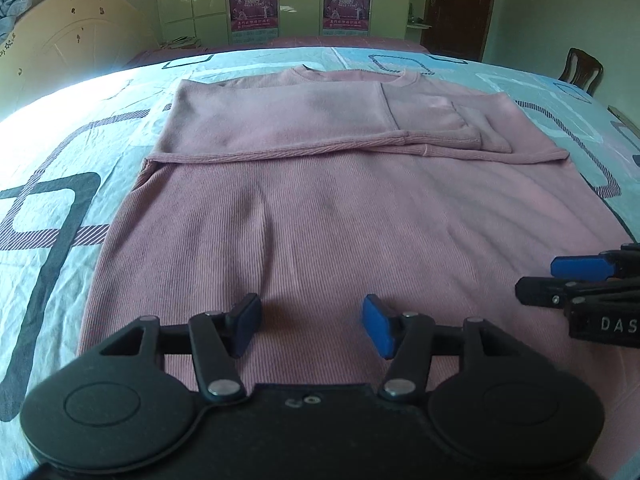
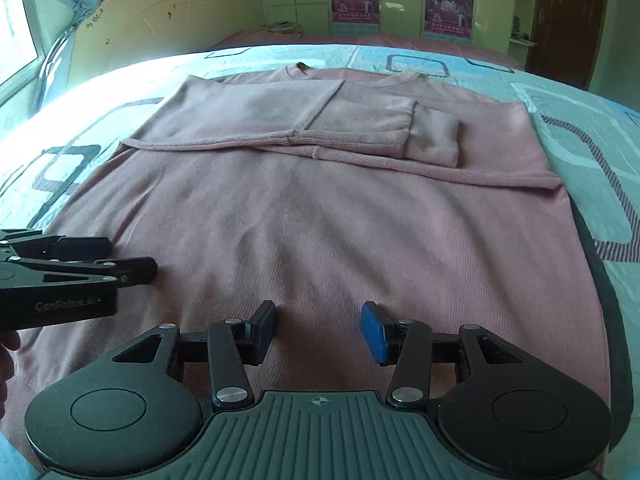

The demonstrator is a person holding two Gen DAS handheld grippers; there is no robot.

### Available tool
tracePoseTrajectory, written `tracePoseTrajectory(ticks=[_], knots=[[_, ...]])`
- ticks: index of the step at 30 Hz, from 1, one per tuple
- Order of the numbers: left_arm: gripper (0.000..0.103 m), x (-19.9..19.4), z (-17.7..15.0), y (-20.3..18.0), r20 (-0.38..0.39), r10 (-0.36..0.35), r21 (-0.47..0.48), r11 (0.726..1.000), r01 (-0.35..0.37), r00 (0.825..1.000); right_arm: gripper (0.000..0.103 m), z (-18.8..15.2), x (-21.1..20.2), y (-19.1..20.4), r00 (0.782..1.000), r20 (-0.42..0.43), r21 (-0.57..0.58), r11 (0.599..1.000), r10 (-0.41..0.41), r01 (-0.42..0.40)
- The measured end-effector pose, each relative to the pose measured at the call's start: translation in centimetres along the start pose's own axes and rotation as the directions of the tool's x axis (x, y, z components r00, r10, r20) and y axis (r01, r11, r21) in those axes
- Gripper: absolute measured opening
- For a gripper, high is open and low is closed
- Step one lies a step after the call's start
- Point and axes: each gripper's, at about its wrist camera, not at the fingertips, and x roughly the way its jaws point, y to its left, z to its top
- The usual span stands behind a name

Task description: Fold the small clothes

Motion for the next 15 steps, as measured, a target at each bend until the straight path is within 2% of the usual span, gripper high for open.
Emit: tracePoseTrajectory(ticks=[3,6,10,15], knots=[[0.057,-0.9,-0.8,0.5,0.0,-0.005,-0.012,1.0,0.005,1.0,0.047,-0.7,-1.4,0.2,1.0,0.014,0.002,1.0,-0.028,0.028],[0.057,-1.5,-1.1,0.5,-0.001,-0.008,-0.005,1.0,0.008,1.0,0.047,-2.1,-1.8,0.4,0.998,-0.006,-0.003,0.998,-0.057,0.057],[0.058,-2.5,-1.7,0.7,-0.002,-0.014,-0.003,1.0,0.014,1.0,0.047,-2.9,-3.6,0.2,0.997,0.021,0.045,0.997,-0.069,0.068],[0.058,-3.7,-2.4,1.0,0.004,-0.021,-0.004,1.0,0.021,1.0,0.047,-4.2,-4.5,0.2,0.997,0.0,0.063,0.995,-0.082,0.082]])
